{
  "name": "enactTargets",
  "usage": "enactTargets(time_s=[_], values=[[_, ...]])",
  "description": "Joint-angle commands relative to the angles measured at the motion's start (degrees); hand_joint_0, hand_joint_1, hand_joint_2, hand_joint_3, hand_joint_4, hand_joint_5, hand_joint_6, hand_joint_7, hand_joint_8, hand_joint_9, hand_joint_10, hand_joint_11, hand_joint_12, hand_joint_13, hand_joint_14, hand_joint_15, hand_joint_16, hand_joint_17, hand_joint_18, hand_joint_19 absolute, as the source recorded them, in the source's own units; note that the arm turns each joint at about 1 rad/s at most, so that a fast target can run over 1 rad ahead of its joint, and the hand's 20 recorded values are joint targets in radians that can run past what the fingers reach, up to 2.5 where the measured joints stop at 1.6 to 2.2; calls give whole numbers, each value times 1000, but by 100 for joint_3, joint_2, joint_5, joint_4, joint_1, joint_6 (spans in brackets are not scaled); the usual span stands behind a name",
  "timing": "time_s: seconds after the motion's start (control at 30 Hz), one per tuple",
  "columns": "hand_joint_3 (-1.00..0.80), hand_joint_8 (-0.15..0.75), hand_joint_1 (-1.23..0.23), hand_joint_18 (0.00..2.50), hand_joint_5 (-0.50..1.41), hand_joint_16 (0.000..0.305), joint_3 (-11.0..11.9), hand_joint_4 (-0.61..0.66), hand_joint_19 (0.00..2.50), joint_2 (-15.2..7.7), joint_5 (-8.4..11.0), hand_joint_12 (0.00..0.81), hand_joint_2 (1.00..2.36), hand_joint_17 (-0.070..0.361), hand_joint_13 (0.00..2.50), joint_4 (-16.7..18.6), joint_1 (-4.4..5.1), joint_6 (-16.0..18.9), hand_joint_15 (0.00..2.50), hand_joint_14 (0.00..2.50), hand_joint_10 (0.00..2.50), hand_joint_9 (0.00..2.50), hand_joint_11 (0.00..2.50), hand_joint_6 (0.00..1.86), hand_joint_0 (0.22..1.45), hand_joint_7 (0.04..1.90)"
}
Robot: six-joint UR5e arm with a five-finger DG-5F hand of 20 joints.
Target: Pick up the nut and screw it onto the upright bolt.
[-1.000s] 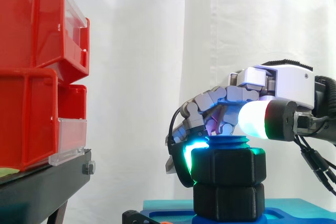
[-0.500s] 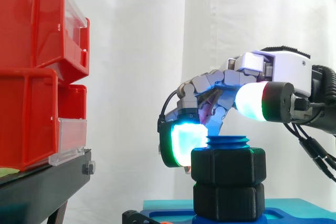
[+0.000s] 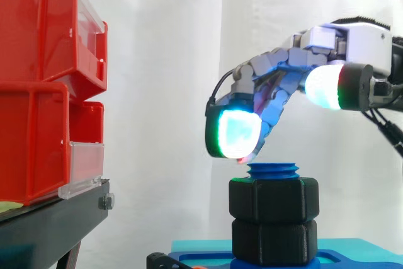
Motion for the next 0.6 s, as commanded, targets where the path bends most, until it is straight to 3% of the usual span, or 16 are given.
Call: enactTargets(time_s=[0.0,0.03,0.07,0.13,0.17,0.2,0.3,0.37,0.43,0.53,0.57], values=[[-500,257,-156,509,-86,32,-8,263,180,227,82,263,1000,72,689,-709,-34,-527,0,0,0,976,0,504,520,966],[-500,258,-156,508,-86,32,-8,264,180,254,118,263,1000,73,688,-823,-42,-527,0,0,0,970,0,504,520,962],[-500,260,-159,508,-87,32,-8,266,180,385,249,264,1000,73,686,-1183,-42,-905,0,0,0,966,0,504,519,965],[-500,259,-174,507,-90,33,-17,264,173,508,390,266,1000,73,681,-1509,-34,-1116,0,0,0,957,0,504,518,957],[-500,260,-195,496,-91,33,-26,263,169,535,443,269,1000,74,672,-1632,-34,-1177,0,0,0,949,0,504,520,959],[-500,259,-223,491,-92,33,-43,266,165,667,627,270,1000,74,664,-1939,-7,-1274,0,0,0,944,0,504,522,956],[-500,257,-239,469,-94,33,-193,270,162,904,847,268,1000,74,639,-2185,28,-1274,0,0,0,931,0,504,523,945],[-500,258,-241,459,-96,33,-553,267,155,1220,1040,268,1000,74,626,-2150,63,-1274,0,0,0,932,0,504,522,935],[-500,254,-252,454,-99,33,-826,268,149,1379,1163,271,1000,75,619,-2080,81,-1274,0,0,0,922,0,504,519,928],[-500,255,-284,437,-103,34,-1590,263,133,1897,1533,275,1000,76,600,-1588,142,-1142,0,0,0,909,0,504,516,918],[-500,250,-310,428,-106,34,-1722,264,129,1994,1594,276,1000,75,589,-1438,160,-1098,0,0,0,900,0,504,521,910]])
